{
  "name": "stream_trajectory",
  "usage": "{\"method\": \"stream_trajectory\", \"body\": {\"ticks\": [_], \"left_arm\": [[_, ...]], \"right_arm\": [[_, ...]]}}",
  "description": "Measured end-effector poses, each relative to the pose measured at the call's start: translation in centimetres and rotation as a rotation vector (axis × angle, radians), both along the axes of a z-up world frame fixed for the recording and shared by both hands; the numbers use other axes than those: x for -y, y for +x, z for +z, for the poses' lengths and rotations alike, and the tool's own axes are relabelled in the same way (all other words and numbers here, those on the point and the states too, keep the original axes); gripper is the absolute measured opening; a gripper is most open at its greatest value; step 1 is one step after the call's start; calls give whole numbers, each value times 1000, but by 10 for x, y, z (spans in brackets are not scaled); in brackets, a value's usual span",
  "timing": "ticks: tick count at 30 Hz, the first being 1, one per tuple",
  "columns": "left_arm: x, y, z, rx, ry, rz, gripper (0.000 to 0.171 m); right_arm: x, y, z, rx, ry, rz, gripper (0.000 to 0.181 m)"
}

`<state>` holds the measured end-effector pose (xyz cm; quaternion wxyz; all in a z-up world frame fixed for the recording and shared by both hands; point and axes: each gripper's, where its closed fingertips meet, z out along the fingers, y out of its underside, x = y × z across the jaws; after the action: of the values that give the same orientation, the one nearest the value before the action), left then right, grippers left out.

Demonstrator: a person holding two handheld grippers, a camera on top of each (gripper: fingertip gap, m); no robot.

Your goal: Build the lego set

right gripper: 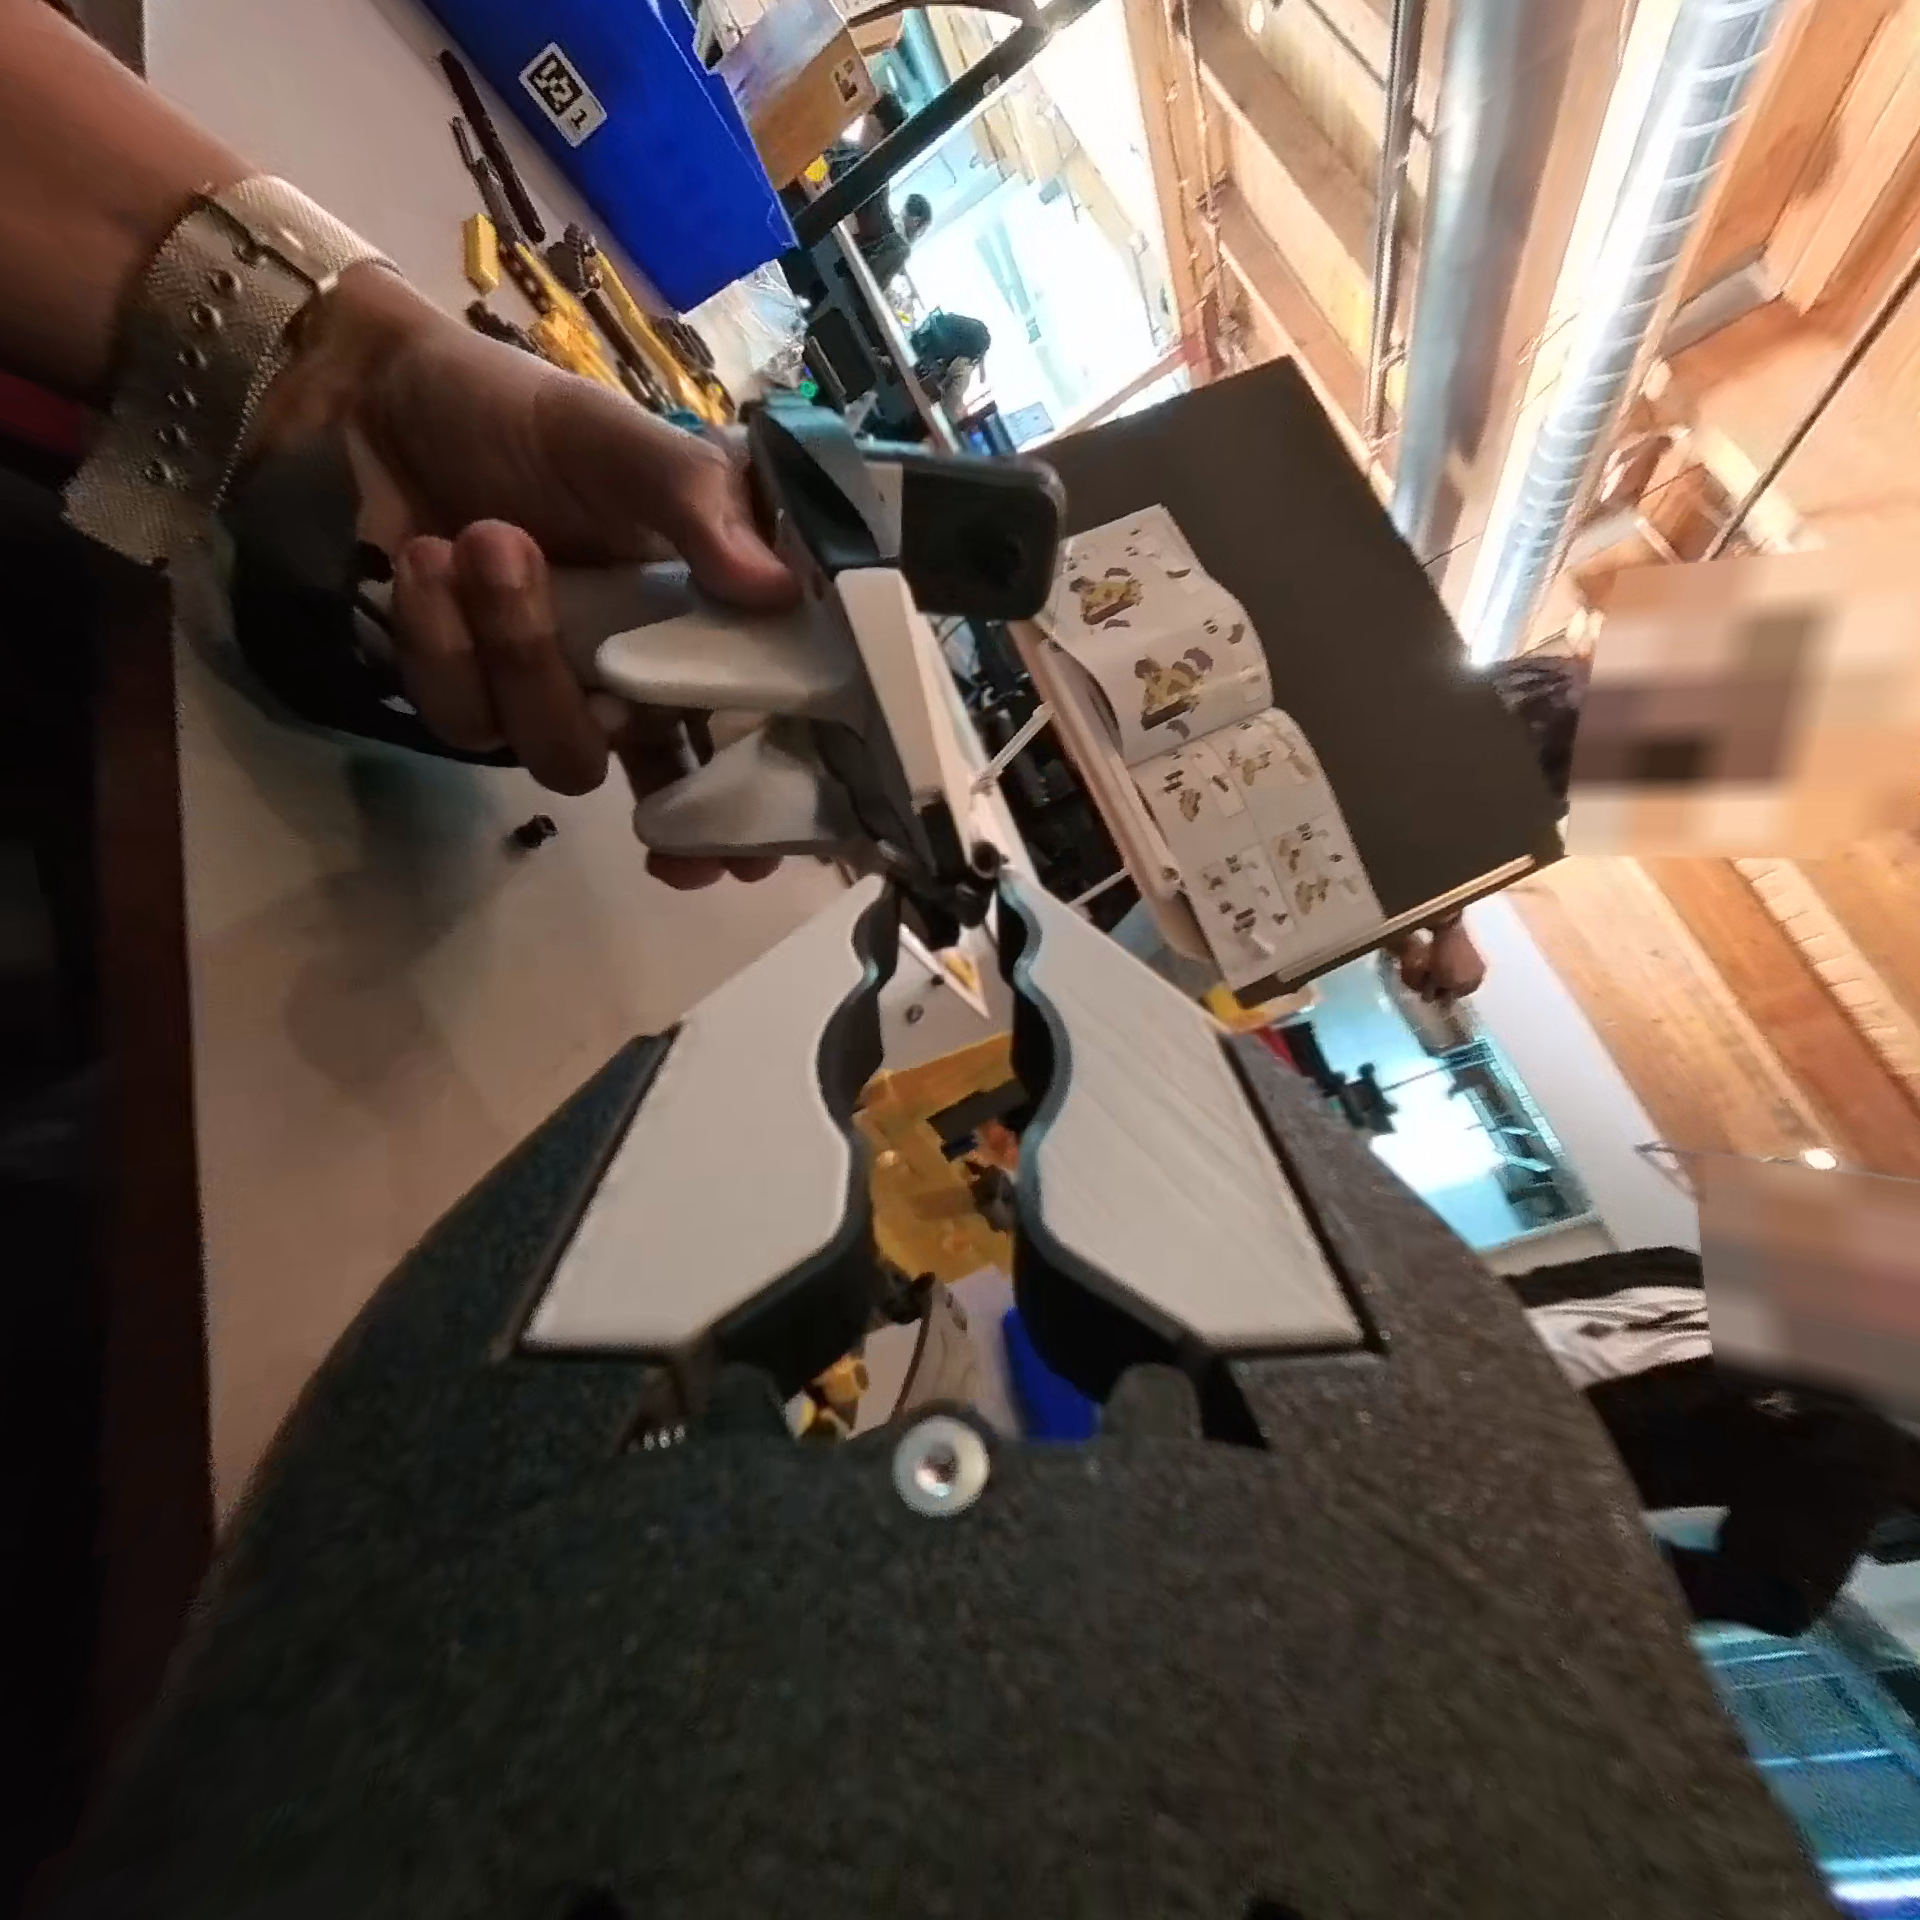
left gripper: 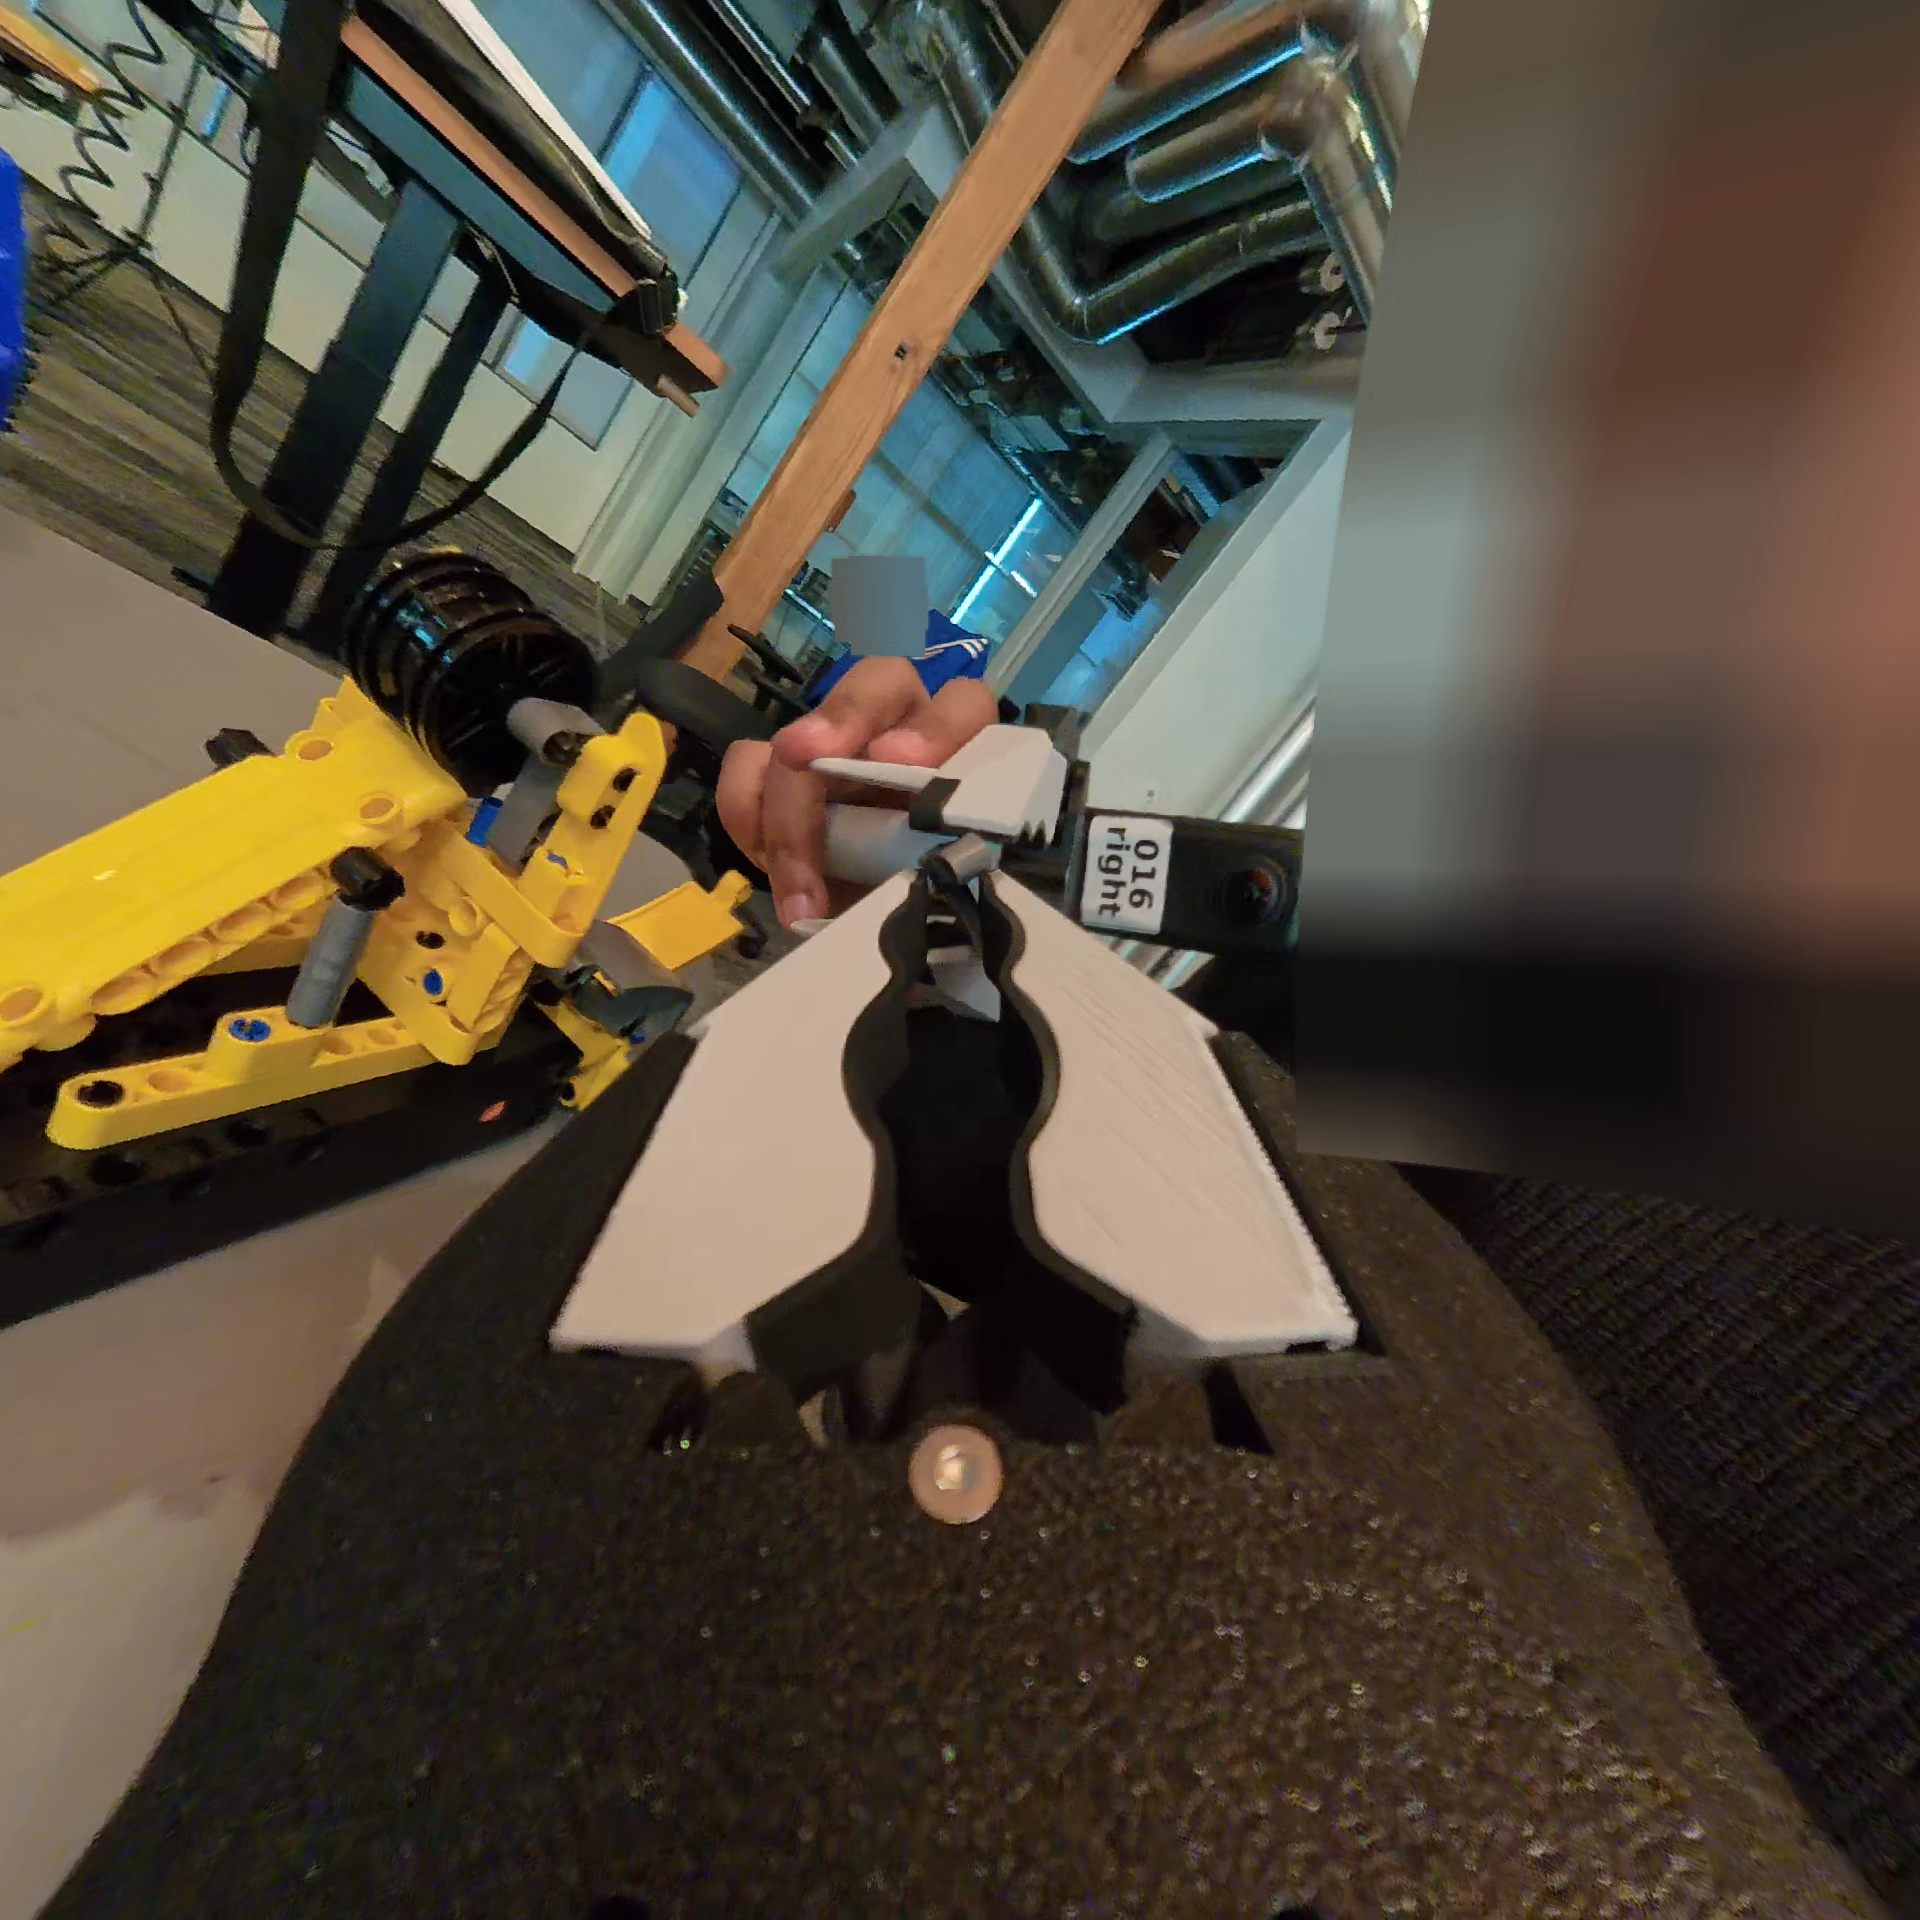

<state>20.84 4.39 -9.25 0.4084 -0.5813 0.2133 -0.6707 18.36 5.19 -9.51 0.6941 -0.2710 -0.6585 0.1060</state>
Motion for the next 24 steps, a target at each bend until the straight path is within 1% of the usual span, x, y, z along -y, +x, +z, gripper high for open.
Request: {"method": "stream_trajectory", "body": {"ticks": [4, 9, 10, 13, 14, 16, 20, 23, 24], "left_arm": [[-1, 1, 0, -34, 52, 42, 12], [1, -1, 5, -23, 89, 58, 15], [0, -2, 6, -18, 87, 66, 14], [-11, -12, 7, 7, 52, 132, 11], [-10, -15, 11, 41, 48, 124, 8], [-6, -20, 19, 100, 57, 103, 8], [-15, -23, 15, 62, 64, 183, 9], [-13, -22, 17, 77, 65, 167, 15], [-12, -21, 17, 79, 61, 155, 18]], "right_arm": [[-1, 1, 0, 6, -105, 25, 16], [-2, 3, 5, -41, -150, 48, 16], [-2, 4, 6, -49, -149, 48, 11], [-5, 8, 13, -104, -114, 34, 10], [-6, 8, 13, -100, -120, 34, 10], [-6, 7, 9, -74, -152, 36, 10], [-7, 8, 11, -87, -199, 45, 10], [-7, 9, 12, -79, -261, 60, 10], [-8, 9, 12, -77, -256, 53, 10]]}}
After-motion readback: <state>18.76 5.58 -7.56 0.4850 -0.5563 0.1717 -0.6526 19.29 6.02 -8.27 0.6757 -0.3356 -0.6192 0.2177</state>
